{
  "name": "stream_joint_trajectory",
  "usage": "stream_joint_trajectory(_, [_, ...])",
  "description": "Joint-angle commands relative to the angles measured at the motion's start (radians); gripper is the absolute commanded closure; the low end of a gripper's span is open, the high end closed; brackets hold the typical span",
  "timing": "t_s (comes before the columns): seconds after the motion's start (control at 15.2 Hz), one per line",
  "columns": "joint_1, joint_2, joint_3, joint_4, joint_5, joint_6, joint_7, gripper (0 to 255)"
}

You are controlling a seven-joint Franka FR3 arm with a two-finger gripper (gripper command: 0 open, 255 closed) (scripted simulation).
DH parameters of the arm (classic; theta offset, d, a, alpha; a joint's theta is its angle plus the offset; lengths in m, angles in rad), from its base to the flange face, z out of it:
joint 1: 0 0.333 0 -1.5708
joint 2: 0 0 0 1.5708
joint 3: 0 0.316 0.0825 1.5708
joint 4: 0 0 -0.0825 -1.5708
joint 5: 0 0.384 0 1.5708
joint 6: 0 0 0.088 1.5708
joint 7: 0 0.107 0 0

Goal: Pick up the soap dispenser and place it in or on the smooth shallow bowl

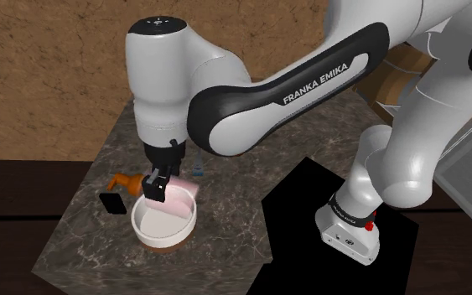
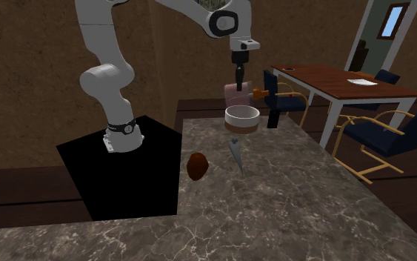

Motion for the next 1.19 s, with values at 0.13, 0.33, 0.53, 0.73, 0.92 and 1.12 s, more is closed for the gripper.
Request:
stream_joint_trajectory(0.13, [-0.001, 0.013, -0.001, -0.008, -0.001, -0.062, -0.004, 0])
stream_joint_trajectory(0.33, [0.0, 0.004, 0.0, -0.012, 0.003, -0.065, -0.003, 0])
stream_joint_trajectory(0.53, [0.0, -0.03, 0.0, 0.054, 0.019, -0.163, -0.014, 0])
stream_joint_trajectory(0.73, [0.0, -0.036, 0.0, 0.073, 0.022, -0.189, -0.016, 0])
stream_joint_trajectory(0.92, [0.0, -0.036, 0.0, 0.073, 0.022, -0.189, -0.016, 0])
stream_joint_trajectory(1.12, [0.0, -0.036, 0.0, 0.073, 0.022, -0.189, -0.016, 0])
